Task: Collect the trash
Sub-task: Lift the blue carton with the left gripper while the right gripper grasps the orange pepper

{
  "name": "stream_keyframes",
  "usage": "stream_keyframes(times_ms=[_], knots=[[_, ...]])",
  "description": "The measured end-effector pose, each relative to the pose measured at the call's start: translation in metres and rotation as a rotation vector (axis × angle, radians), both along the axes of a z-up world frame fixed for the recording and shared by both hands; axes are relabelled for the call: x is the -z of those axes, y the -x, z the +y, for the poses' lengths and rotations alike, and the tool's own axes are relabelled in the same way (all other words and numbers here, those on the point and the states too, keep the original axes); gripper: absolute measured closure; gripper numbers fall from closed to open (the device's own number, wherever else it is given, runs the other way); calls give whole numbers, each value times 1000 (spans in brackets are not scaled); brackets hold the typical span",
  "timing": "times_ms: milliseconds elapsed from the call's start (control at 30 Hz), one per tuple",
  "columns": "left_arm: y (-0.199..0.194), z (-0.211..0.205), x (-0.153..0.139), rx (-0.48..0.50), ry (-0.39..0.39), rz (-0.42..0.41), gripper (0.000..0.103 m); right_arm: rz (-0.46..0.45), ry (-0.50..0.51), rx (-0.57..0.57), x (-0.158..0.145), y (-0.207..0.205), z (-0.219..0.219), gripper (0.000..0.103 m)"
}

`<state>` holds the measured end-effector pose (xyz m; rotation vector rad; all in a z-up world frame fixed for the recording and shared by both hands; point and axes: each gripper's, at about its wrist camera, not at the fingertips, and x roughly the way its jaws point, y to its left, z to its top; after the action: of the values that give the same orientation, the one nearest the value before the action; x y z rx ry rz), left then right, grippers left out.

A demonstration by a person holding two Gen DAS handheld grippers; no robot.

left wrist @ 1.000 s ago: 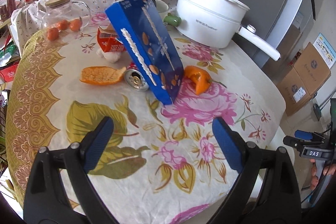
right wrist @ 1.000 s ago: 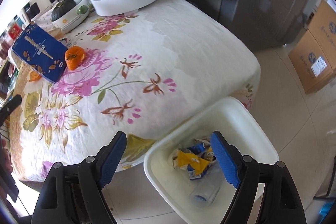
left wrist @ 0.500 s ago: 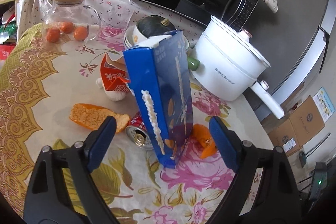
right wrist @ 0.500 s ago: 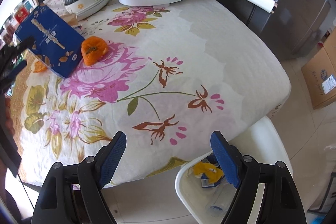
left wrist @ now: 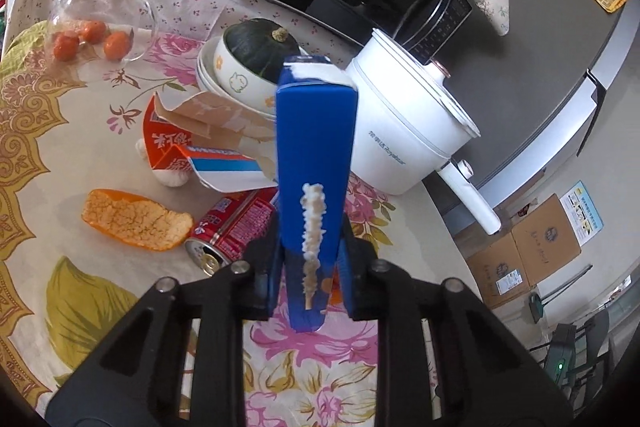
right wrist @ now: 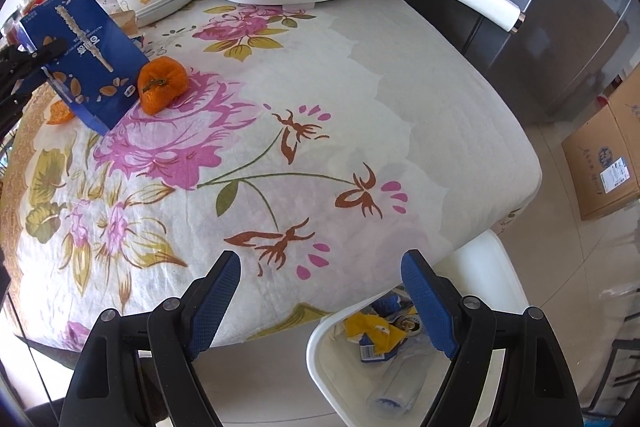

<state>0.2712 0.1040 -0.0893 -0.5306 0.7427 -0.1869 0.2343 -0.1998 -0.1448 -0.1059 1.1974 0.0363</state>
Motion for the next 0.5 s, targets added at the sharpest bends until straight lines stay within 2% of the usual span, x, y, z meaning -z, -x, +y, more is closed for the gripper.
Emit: stream_keyframes(times_ms=[267,500], knots=[[32,5,-28,45,-40,-15,78,-20,-106,57,-8,-14,-2,19],[64,22,-48,51,-130,-29,78,-48,-236,93,-6,-35,13,19]])
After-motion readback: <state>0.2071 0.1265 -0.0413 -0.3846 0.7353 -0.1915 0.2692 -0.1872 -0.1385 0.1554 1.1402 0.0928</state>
